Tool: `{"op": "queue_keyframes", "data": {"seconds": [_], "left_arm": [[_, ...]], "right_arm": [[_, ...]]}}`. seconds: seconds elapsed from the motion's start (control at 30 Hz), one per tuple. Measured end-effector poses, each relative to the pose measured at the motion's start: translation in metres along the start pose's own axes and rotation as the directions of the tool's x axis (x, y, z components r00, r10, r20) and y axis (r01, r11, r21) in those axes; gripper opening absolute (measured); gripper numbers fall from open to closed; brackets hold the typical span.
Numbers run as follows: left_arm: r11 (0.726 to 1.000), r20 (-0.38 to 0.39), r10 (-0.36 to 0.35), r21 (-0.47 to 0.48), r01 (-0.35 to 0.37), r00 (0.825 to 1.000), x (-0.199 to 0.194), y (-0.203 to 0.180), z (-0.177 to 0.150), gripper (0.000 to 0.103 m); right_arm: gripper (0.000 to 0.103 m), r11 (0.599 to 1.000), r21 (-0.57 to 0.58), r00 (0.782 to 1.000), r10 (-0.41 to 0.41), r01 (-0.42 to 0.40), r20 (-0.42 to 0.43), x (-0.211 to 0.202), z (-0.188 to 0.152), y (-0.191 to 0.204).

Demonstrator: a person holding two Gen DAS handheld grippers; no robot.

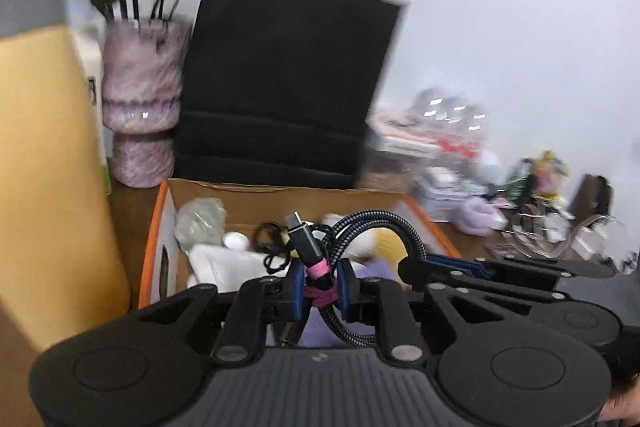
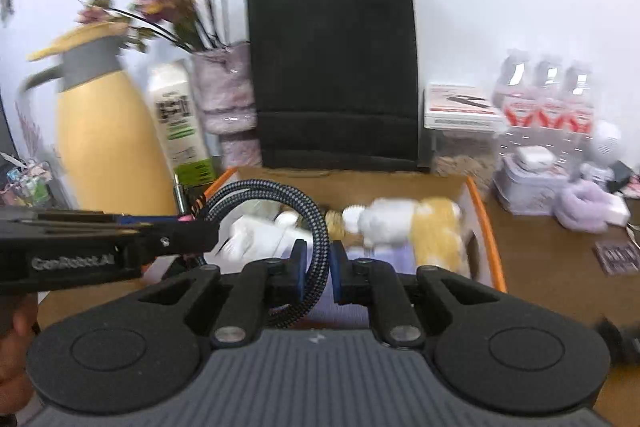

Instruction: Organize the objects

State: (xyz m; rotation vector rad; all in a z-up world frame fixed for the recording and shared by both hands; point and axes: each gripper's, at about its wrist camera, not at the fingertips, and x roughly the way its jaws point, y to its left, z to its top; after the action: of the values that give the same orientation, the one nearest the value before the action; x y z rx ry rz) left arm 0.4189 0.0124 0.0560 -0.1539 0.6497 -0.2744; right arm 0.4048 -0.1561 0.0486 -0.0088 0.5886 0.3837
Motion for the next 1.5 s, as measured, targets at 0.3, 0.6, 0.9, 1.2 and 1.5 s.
{"op": "queue_keyframes", "data": {"seconds": [0.3,0.6,0.9,1.2,1.5], "left_arm": [[0.987,-0.255,0.160,0.033,-0.157,0.954,0.142,0.043,0.031,0.022],[0.983,-0.137,0.182,0.037,-0.179,0.974,0.102,0.046,0.041,0.054],[0.987,-0.028,0.149,0.062,-0.147,0.988,-0.027,-0.009,0.015,0.078],[0.960,0.244,0.160,0.186,-0.208,0.956,-0.220,-0.084,-0.136,0.103],[0.973,0.177,0.180,0.111,-0.201,0.968,-0.341,-0.120,-0.288,0.103]], "right_arm": [[0.016,0.993,-0.057,0.940,-0.118,0.106,-0.319,0.181,0.045,-0.017],[0.053,0.997,-0.048,0.950,-0.075,0.064,-0.303,0.163,0.052,-0.024],[0.090,0.980,-0.148,0.972,-0.156,0.130,-0.175,0.046,0.048,-0.013],[0.103,0.991,-0.097,0.994,-0.091,0.096,0.056,-0.165,-0.058,0.012],[0.103,0.993,0.076,0.993,-0.096,0.091,0.067,-0.319,-0.225,0.059]]}}
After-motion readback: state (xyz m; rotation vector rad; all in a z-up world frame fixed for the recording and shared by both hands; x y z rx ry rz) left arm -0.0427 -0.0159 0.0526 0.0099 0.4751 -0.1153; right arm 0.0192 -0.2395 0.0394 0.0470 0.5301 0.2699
